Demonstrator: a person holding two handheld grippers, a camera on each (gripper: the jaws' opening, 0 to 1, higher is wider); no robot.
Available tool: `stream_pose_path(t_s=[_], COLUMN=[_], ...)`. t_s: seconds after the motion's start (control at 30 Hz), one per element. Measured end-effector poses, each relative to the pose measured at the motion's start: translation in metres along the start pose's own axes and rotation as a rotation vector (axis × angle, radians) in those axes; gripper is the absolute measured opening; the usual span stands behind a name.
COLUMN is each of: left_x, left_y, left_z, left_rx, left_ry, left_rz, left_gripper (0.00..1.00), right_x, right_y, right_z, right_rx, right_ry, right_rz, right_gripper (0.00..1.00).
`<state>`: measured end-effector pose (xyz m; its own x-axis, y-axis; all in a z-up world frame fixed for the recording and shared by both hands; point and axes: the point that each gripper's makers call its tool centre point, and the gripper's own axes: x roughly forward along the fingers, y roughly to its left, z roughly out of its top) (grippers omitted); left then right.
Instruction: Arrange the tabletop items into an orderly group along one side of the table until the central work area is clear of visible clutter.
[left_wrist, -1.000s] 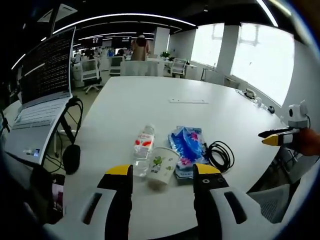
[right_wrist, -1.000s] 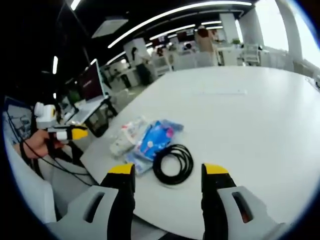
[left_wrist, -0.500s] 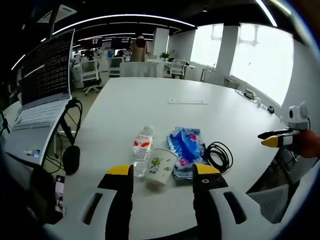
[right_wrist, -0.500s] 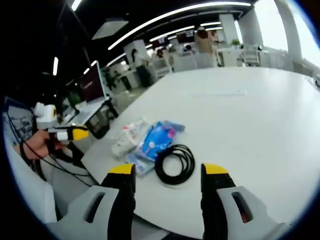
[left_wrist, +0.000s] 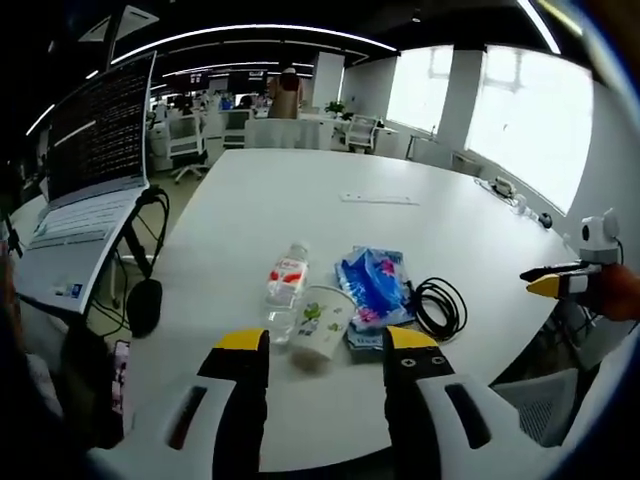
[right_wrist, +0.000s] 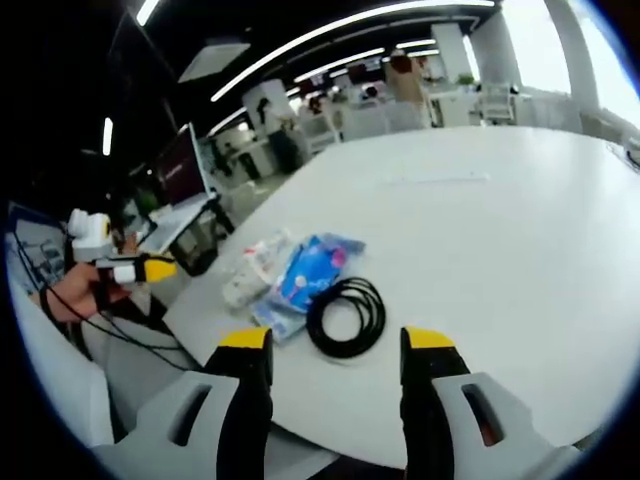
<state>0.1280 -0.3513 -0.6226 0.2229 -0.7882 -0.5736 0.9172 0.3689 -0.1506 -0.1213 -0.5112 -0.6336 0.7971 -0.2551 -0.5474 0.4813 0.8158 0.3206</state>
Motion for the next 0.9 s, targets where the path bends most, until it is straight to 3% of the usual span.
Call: stream_pose_path(t_s=[0.9], left_x=[-0.001], left_y=[0.009], left_z=[0.002], left_rx=[-0.015], left_ry=[0.0], left_rz=[0.031], left_gripper=[0.43], right_x=[0.01], right_y=[-0.005], right_z=[0.007], right_rx=[0.0], right_ry=[0.007], right_rz=[0.022], right_gripper=[0.48])
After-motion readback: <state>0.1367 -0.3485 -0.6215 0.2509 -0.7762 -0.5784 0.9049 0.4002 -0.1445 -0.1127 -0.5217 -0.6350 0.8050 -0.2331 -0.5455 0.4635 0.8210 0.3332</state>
